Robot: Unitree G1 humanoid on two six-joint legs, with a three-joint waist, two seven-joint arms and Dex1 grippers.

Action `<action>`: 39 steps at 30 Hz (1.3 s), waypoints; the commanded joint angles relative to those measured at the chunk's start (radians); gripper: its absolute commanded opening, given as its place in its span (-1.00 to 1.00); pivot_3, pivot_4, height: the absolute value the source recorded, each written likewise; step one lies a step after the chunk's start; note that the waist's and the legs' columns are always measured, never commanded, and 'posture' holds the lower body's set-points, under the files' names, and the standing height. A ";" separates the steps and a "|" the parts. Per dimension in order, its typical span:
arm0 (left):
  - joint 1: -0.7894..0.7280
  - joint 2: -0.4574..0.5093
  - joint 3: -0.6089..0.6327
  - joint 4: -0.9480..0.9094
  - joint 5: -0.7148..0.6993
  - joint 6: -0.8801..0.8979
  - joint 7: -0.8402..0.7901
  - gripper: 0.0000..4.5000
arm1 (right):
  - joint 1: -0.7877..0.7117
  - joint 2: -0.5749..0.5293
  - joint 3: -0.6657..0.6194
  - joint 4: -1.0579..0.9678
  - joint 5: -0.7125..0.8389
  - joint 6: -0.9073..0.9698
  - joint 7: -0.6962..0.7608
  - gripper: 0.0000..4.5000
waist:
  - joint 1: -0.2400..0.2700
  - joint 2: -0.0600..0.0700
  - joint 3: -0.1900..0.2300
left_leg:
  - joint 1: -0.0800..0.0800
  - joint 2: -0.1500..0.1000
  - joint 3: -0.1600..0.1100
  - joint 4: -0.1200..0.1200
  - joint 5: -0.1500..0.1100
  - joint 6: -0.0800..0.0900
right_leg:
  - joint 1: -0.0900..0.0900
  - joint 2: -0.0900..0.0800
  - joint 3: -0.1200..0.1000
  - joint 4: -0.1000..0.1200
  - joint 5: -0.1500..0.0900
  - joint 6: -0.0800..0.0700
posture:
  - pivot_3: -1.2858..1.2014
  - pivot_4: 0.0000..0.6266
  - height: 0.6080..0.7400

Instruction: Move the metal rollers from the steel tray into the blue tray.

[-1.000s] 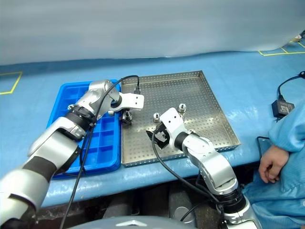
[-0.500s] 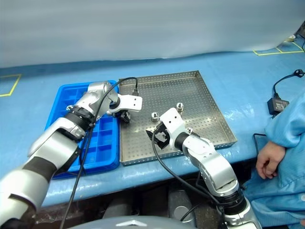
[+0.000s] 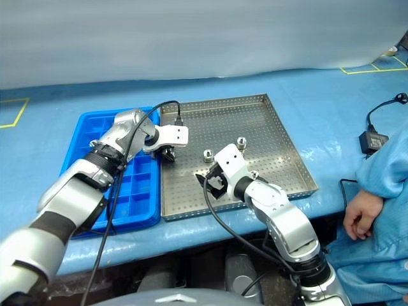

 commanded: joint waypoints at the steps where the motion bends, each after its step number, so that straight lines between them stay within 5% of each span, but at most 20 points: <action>1: 0.005 0.010 0.037 -0.071 -0.025 0.027 -0.005 -0.18 | -0.017 -0.001 -0.016 -0.025 0.001 -0.004 0.001 0.96 | 0.002 0.000 0.000 | 0.000 0.000 0.000 0.000 0.000 0.000 | 0.000 0.000 0.000 0.000 0.000 0.000 | -0.12 -0.52 1.00; 10: 0.047 0.003 0.163 -0.312 -0.169 0.195 -0.021 -0.18 | -0.016 0.000 -0.003 -0.018 -0.006 -0.010 0.000 0.96 | 0.013 0.000 0.000 | -0.002 0.000 0.000 0.000 0.000 0.000 | -0.002 0.000 0.000 0.000 0.000 0.000 | -0.11 -0.52 1.00; 18: 0.185 0.065 0.294 -0.715 -0.333 0.398 -0.005 -0.18 | -0.026 0.022 -0.055 -0.009 0.074 -0.029 0.064 0.96 | 0.013 0.000 0.001 | -0.001 0.000 0.000 -0.001 0.000 0.000 | -0.001 0.000 0.000 0.000 0.000 0.000 | -0.08 -0.52 1.00; 32: 0.667 0.030 0.729 -1.532 -0.396 0.860 0.479 -0.18 | -0.089 0.002 -0.073 0.048 0.216 -0.068 0.221 0.96 | 0.079 -0.002 0.002 | 0.001 0.000 -0.002 -0.001 0.001 -0.001 | 0.001 0.000 -0.001 0.000 0.001 -0.004 | 0.05 -0.52 1.00; 39: 0.890 0.008 0.781 -1.762 -0.378 1.056 0.652 -0.18 | -0.128 0.002 -0.059 0.091 0.225 -0.035 0.224 0.96 | 0.129 -0.004 0.003 | 0.002 0.000 -0.003 -0.001 0.001 -0.002 | 0.003 -0.001 -0.002 -0.002 -0.002 -0.008 | 0.14 -0.52 1.00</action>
